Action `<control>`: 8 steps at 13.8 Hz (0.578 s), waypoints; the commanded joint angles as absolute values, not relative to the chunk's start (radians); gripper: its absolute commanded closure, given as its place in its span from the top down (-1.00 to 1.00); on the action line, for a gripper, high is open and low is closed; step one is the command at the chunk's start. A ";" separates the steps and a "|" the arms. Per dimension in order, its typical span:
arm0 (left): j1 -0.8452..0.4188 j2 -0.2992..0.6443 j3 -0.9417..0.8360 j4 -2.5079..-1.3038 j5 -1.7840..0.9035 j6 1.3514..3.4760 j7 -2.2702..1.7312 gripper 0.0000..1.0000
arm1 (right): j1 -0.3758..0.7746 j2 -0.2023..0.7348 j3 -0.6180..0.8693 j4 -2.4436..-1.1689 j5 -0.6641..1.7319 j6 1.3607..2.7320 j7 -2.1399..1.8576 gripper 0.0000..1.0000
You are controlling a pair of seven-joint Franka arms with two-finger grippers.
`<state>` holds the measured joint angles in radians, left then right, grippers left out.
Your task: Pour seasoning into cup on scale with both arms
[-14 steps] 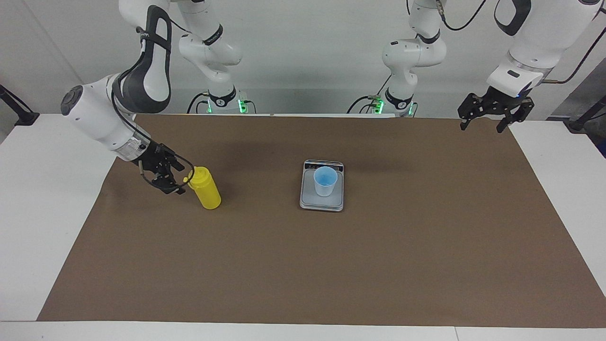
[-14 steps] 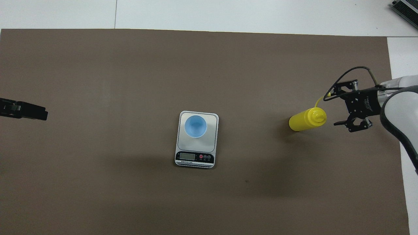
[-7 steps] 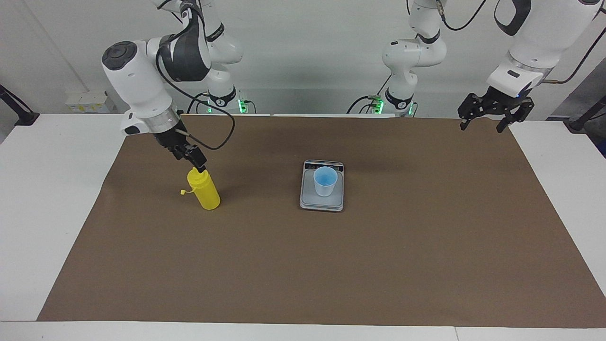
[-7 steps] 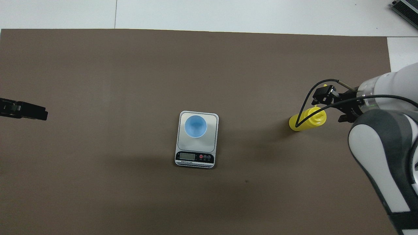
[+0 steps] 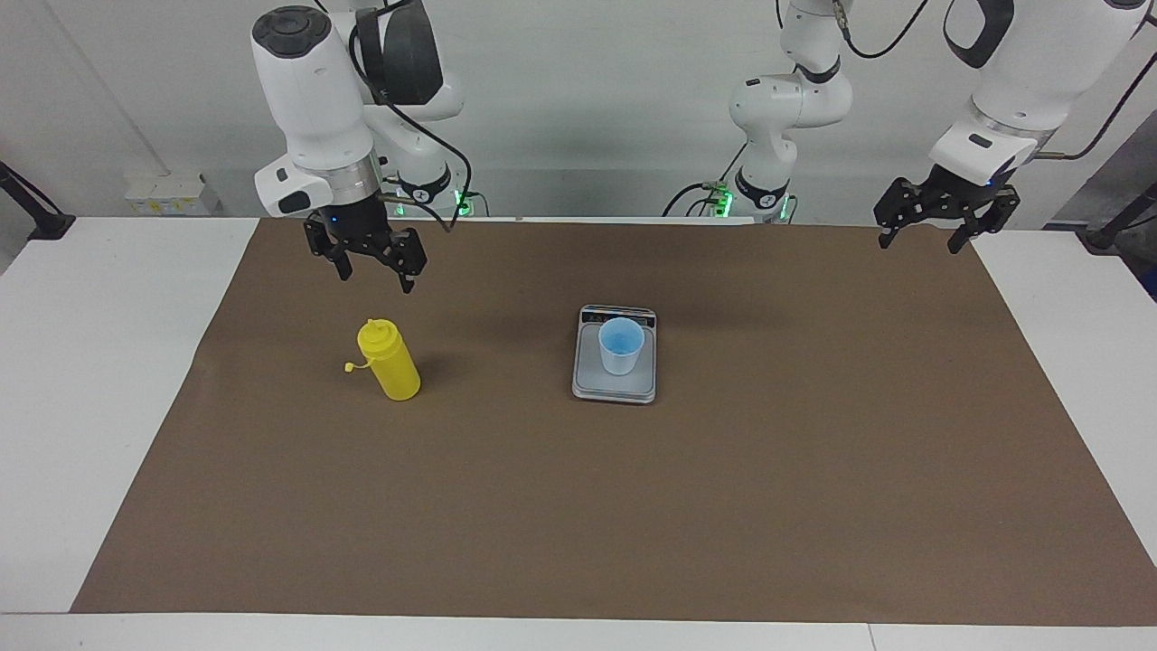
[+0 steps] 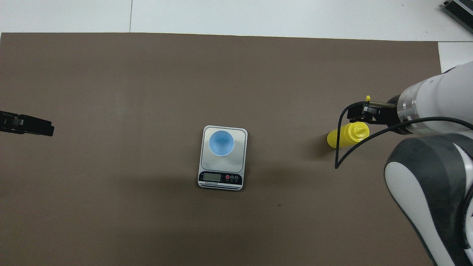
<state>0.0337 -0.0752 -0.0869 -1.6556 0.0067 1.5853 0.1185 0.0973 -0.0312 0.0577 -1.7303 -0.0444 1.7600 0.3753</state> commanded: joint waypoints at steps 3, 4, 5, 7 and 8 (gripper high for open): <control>0.035 -0.106 -0.083 -1.689 -0.006 1.597 0.124 1.00 | 0.080 -0.028 0.052 -1.637 -0.052 1.661 0.258 1.00; 0.035 -0.106 -0.083 -1.689 -0.006 1.597 0.124 1.00 | 0.078 -0.034 0.045 -1.638 -0.049 1.646 0.236 1.00; 0.035 -0.104 -0.084 -1.689 -0.006 1.597 0.124 1.00 | 0.077 -0.035 0.043 -1.638 -0.045 1.622 0.230 1.00; 0.035 -0.106 -0.083 -1.689 -0.006 1.597 0.124 1.00 | 0.077 -0.038 0.044 -1.638 -0.034 1.606 0.229 1.00; 0.037 -0.106 -0.083 -1.689 -0.006 1.597 0.124 1.00 | 0.077 -0.043 0.044 -1.644 -0.034 1.605 0.226 1.00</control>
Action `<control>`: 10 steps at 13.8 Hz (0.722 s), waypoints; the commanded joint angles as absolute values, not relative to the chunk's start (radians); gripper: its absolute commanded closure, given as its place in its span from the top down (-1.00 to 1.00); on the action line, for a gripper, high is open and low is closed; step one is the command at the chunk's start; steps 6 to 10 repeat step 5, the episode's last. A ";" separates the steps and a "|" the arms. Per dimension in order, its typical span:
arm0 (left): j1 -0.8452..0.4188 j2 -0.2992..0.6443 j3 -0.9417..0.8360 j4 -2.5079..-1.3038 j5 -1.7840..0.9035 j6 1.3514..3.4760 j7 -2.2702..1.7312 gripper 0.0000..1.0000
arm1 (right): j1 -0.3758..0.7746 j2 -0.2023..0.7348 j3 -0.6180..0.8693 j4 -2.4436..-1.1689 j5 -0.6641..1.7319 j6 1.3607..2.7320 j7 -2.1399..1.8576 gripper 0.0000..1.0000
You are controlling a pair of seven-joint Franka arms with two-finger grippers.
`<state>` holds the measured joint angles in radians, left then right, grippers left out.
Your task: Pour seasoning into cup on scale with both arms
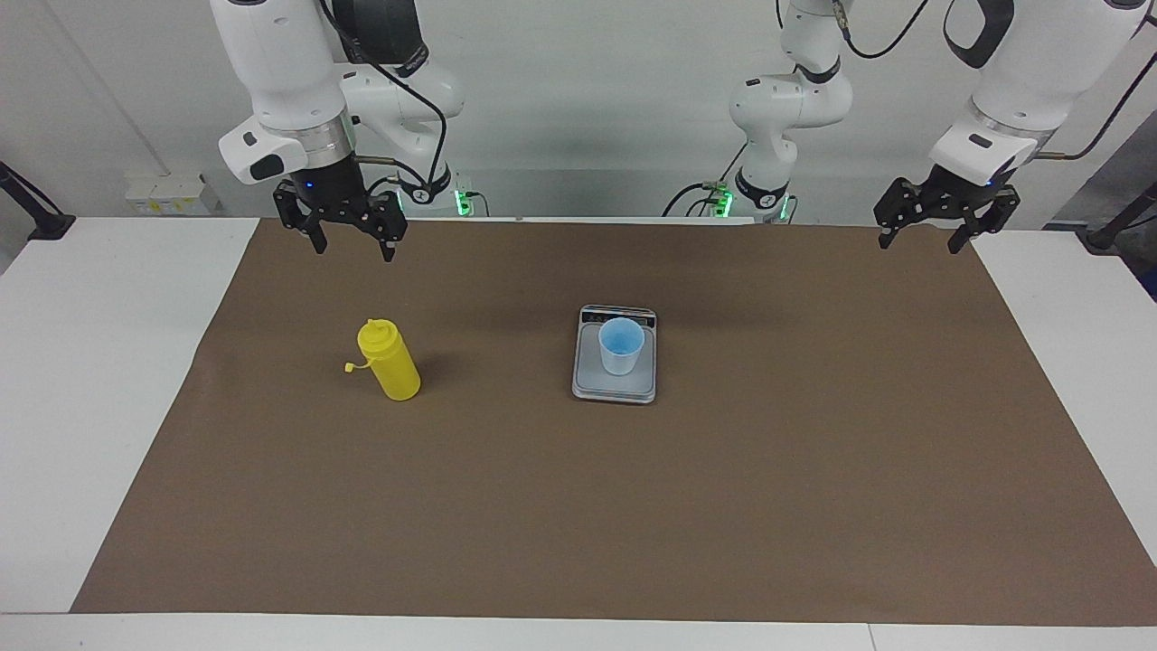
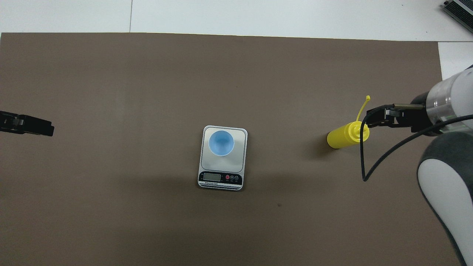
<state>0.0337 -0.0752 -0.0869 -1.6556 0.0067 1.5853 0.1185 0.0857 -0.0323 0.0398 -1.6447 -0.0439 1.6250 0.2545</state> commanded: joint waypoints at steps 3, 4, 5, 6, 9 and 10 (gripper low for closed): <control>0.037 -0.106 -0.083 -1.689 -0.006 1.597 0.124 1.00 | 0.063 -0.046 0.041 -1.649 -0.009 1.583 0.164 1.00; 0.035 -0.106 -0.083 -1.689 -0.006 1.597 0.124 1.00 | 0.057 -0.048 0.041 -1.651 -0.003 1.583 0.163 1.00; 0.037 -0.106 -0.083 -1.689 -0.006 1.597 0.124 1.00 | 0.057 -0.049 0.041 -1.654 -0.002 1.586 0.163 1.00; 0.037 -0.106 -0.083 -1.689 -0.006 1.597 0.124 1.00 | 0.057 -0.049 0.041 -1.654 -0.002 1.586 0.163 1.00; 0.037 -0.106 -0.083 -1.689 -0.006 1.597 0.124 1.00 | 0.057 -0.049 0.041 -1.654 -0.002 1.586 0.163 1.00; 0.037 -0.106 -0.083 -1.689 -0.006 1.597 0.124 1.00 | 0.057 -0.049 0.041 -1.654 -0.002 1.586 0.163 1.00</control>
